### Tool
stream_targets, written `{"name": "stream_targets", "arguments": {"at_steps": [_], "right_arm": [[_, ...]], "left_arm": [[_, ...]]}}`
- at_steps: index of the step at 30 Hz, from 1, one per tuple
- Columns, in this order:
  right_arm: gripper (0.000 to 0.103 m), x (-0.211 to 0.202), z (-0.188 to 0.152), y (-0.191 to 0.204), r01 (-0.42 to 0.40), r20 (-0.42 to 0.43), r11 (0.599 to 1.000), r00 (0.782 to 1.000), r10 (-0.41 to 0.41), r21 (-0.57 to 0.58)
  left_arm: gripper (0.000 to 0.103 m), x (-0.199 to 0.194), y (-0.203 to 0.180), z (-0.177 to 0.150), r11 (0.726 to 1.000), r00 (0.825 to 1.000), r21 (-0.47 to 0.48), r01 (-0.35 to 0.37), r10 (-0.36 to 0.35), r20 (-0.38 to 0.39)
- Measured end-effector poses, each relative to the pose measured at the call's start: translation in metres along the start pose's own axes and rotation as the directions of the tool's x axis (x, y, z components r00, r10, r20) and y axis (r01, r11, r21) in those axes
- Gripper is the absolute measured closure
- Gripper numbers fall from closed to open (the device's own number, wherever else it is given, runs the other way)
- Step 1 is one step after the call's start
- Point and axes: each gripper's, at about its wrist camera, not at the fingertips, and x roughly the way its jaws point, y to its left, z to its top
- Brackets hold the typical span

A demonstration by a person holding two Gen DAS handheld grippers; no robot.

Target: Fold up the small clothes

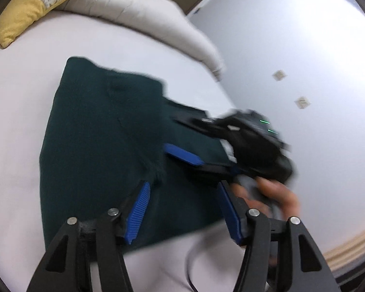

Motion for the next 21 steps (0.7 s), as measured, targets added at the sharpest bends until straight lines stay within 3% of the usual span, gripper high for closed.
{"name": "stream_targets", "arguments": {"at_steps": [3,6,11,12,13,15,21], "right_arm": [[0.047,-0.001,-0.004,0.006,0.050,-0.025,0.999,0.998,-0.051,-0.004],[0.047,0.008,-0.006,0.015,0.101,-0.053,0.995,0.993,-0.101,-0.009],[0.047,0.036,-0.014,0.034,0.212,-0.102,0.974,0.970,-0.219,-0.079],[0.053,0.041,-0.016,0.040,0.242,-0.096,0.964,0.963,-0.253,-0.108],[0.069,0.046,-0.019,0.045,0.276,-0.091,0.951,0.953,-0.290,-0.141],[0.086,0.053,-0.021,0.051,0.340,-0.073,0.922,0.931,-0.358,-0.184],[0.092,0.039,-0.015,0.071,0.352,-0.006,0.896,0.930,-0.367,-0.270]], "left_arm": [[0.043,-0.029,0.012,-0.015,1.000,0.999,0.023,0.015,-0.016,0.040],[0.043,-0.043,0.032,-0.026,0.999,0.998,-0.026,0.042,-0.041,0.055],[0.043,-0.060,0.052,-0.042,0.999,0.997,-0.039,-0.006,0.009,0.079],[0.043,-0.062,0.055,-0.042,0.999,0.997,-0.045,-0.008,0.011,0.079],[0.043,-0.063,0.059,-0.044,0.999,0.997,-0.051,-0.012,0.016,0.074],[0.043,-0.061,0.056,-0.045,0.999,0.997,-0.049,-0.025,0.028,0.072],[0.043,-0.062,0.046,-0.035,0.997,0.994,-0.011,-0.071,0.072,0.086]]}}
